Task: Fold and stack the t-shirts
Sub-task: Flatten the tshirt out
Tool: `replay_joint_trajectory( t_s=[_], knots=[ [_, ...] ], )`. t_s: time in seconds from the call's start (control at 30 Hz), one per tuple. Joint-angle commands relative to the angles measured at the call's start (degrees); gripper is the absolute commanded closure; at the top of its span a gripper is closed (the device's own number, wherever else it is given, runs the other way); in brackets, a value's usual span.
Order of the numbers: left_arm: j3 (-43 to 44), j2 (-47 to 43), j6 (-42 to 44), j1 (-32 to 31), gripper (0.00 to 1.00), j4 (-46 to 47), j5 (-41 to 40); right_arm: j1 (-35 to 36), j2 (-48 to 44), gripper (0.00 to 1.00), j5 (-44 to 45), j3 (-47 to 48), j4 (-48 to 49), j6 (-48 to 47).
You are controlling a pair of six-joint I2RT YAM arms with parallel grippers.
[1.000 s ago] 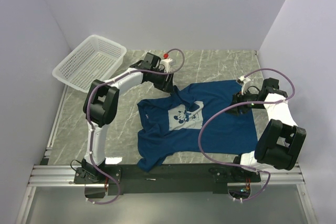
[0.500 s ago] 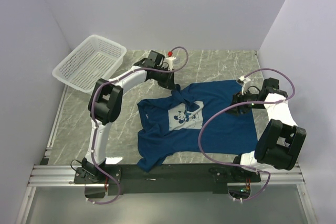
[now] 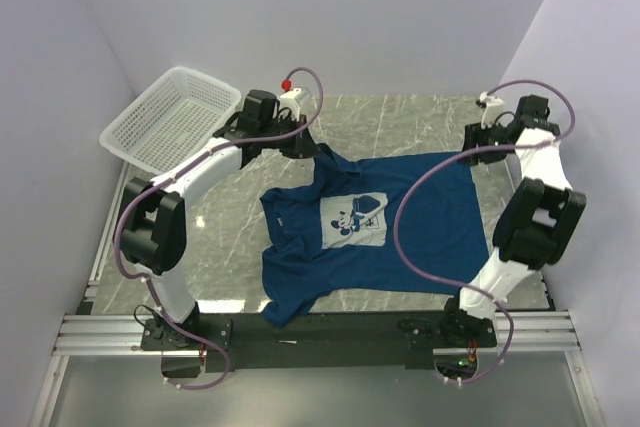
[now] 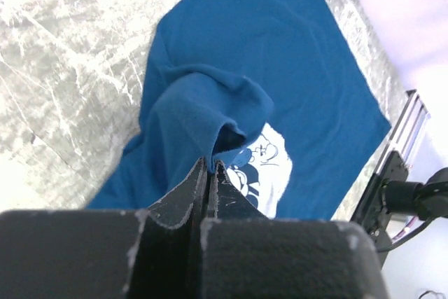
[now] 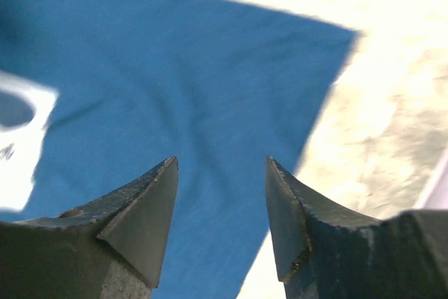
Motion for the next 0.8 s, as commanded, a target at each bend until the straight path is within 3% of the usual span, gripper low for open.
replay_joint_trajectory(
  t_s=[0.0, 0.2, 0.43, 0.6, 0.77],
  knots=[
    [-3.9, -2.2, -3.8, -0.2, 0.99, 5.3, 0.1, -0.3, 6.9, 0.41, 7.5, 7.6, 0.7, 7.6],
    [-6.4, -4.0, -5.8, -0.2, 0.99, 8.1, 0.9, -0.3, 20.5, 0.44, 15.5, 21.4, -1.0, 14.6],
    [-5.3, -4.2, -5.5, -0.2, 0.99, 7.0, 0.9, -0.3, 33.5, 0.49, 13.7, 36.6, -3.5, 17.7],
    [-4.4, -3.4, -5.9, -0.2, 0.99, 6.5, 1.2, 0.1, 38.7, 0.49, 11.7, 41.2, -5.0, 19.5],
    [-3.8, -3.4, -6.3, -0.2, 0.99, 6.3, 1.7, 0.5, 39.1, 0.49, 10.7, 39.4, -3.7, 19.4]
  ],
)
